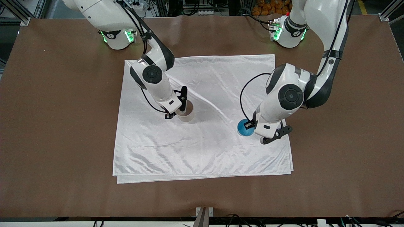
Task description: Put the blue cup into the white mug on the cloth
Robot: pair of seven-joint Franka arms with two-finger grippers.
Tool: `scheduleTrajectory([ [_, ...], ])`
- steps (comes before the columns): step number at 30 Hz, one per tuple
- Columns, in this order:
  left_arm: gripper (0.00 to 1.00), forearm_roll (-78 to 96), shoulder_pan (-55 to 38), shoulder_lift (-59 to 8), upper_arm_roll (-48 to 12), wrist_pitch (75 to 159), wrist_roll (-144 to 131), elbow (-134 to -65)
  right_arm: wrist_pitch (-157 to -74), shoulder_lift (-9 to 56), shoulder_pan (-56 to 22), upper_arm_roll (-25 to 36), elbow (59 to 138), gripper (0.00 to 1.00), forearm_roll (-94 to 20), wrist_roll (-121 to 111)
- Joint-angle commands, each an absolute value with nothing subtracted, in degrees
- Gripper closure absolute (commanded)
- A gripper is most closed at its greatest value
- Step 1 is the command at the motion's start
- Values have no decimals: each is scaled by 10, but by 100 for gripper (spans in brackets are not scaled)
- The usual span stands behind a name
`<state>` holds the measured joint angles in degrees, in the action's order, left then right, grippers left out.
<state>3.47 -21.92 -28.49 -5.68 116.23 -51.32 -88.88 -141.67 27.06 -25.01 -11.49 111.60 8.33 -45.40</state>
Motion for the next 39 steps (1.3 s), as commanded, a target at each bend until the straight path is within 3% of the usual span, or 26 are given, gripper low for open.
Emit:
scheduleTrajectory([
  [1, 100, 22, -234, -273, -52, 1153, -563, -895, -1407, 304, -271, -109, 1083, 100, 120, -410],
  [17, 100, 21, -269, -276, -52, 1152, -642, -879, -1405, 358, -305, -108, 1025, 99, 129, -383],
  [23, 100, 5, -295, -285, -52, 1152, -634, -879, -1404, 366, -312, -104, 1023, 90, 131, -382],
  [33, 100, -44, -320, -287, -57, 1152, -573, -880, -1403, 364, -315, -103, 1022, 61, 131, -370],
  [36, 100, -43, -328, -287, -57, 1152, -563, -879, -1393, 361, -314, -103, 1020, 41, 130, -367],
  [39, 100, -42, -332, -287, -57, 1152, -562, -879, -1372, 359, -313, -103, 1012, 31, 130, -367],
])
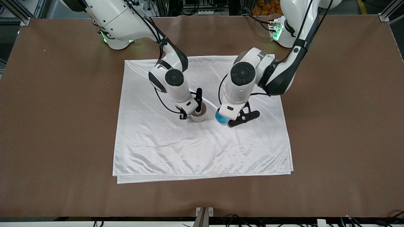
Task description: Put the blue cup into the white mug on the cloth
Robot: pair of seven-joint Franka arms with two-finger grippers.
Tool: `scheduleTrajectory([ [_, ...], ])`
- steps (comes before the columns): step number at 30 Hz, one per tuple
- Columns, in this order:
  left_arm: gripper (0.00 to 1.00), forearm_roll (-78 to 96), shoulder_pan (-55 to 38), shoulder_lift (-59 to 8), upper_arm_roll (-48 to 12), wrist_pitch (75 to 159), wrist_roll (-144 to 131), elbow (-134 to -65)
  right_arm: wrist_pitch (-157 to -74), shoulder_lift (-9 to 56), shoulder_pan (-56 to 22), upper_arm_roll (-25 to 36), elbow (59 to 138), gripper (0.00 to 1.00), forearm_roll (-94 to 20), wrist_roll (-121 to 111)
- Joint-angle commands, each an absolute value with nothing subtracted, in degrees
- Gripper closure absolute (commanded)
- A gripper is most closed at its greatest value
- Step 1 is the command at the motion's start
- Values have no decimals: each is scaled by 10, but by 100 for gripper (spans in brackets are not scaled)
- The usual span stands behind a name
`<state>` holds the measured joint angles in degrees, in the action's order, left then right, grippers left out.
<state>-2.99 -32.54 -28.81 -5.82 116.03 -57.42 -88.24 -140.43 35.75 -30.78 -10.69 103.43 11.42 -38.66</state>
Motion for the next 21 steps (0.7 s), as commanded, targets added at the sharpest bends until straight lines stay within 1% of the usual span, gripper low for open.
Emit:
scheduleTrajectory([
  [1, 100, -42, -334, -287, -57, 1152, -562, -879, -1367, 359, -313, -103, 1011, 28, 130, -367],
  [2, 100, -40, -337, -288, -57, 1152, -563, -879, -1360, 358, -313, -103, 1009, 24, 130, -367],
  [7, 100, -37, -349, -294, -57, 1152, -568, -877, -1331, 335, -312, -103, 1008, 14, 133, -367],
  [10, 100, -35, -355, -295, -57, 1152, -570, -871, -1307, 319, -308, -104, 1009, 12, 134, -368],
  [12, 100, -34, -357, -299, -57, 1153, -574, -865, -1291, 306, -307, -103, 1010, 8, 134, -369],
  [15, 100, -34, -357, -300, -57, 1153, -585, -858, -1270, 287, -304, -102, 1012, 3, 134, -372],
  [21, 100, -33, -366, -300, -57, 1153, -597, -853, -1254, 257, -279, -101, 1015, 3, 134, -406],
])
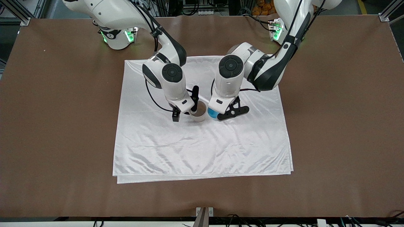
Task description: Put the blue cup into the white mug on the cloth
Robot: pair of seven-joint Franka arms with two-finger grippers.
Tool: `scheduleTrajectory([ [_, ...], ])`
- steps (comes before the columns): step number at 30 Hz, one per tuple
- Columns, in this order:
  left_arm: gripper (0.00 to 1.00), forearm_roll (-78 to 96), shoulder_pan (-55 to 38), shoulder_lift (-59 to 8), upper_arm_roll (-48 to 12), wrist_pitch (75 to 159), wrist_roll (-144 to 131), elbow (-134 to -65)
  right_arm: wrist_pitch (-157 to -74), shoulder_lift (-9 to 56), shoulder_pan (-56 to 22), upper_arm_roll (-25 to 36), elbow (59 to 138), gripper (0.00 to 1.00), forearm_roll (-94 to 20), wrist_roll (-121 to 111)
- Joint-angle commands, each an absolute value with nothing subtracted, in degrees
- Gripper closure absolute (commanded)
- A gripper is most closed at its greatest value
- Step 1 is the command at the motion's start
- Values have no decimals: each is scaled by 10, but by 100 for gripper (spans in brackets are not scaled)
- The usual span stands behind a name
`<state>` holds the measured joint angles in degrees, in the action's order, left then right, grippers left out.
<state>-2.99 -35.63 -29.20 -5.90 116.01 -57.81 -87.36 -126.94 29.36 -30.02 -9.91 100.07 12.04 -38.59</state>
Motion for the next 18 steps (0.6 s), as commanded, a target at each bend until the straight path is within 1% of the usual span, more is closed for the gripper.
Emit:
scheduleTrajectory([
  [1, 100, -33, -366, -301, -57, 1153, -599, -850, -1250, 252, -273, -101, 1015, 3, 134, -411],
  [4, 100, -33, -369, -308, -57, 1153, -610, -839, -1234, 232, -258, -102, 1016, 3, 133, -410],
  [9, 100, -33, -385, -320, -57, 1154, -632, -829, -1230, 198, -229, -103, 1024, 3, 127, -410],
  [18, 100, -33, -401, -328, -57, 1160, -656, -824, -1178, 142, -175, -105, 1023, 3, 98, -412],
])
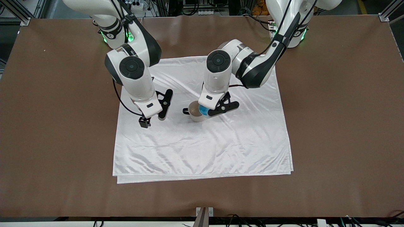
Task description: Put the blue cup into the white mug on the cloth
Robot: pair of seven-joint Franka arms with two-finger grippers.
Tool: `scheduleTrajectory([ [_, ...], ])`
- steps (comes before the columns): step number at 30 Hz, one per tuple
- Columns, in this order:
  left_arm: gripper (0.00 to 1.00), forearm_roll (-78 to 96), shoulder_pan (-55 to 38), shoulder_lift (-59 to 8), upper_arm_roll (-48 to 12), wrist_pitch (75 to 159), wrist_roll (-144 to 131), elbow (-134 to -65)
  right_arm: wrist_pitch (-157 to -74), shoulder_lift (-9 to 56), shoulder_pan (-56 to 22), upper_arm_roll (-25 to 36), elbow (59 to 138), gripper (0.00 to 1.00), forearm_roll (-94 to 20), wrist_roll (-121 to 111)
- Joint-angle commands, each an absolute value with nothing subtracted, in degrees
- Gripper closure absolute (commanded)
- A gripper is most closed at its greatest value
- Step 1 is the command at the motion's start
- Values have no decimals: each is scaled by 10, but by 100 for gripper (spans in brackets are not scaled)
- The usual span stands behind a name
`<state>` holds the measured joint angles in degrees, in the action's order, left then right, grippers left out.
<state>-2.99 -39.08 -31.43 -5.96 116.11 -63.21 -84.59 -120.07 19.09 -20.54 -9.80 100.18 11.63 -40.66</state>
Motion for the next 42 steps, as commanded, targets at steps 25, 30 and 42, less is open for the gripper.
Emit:
scheduleTrajectory([
  [25, 100, 6, -424, -342, -57, 1188, -678, -817, -1096, 34, -36, -101, 1023, 4, 30, -336],
  [30, 100, 9, -429, -350, -57, 1192, -677, -817, -1089, 20, -11, -101, 1023, 4, 30, -322],
  [42, 100, 8, -432, -371, -57, 1194, -676, -818, -1050, -16, 66, -101, 1023, 4, 1, -296],
])
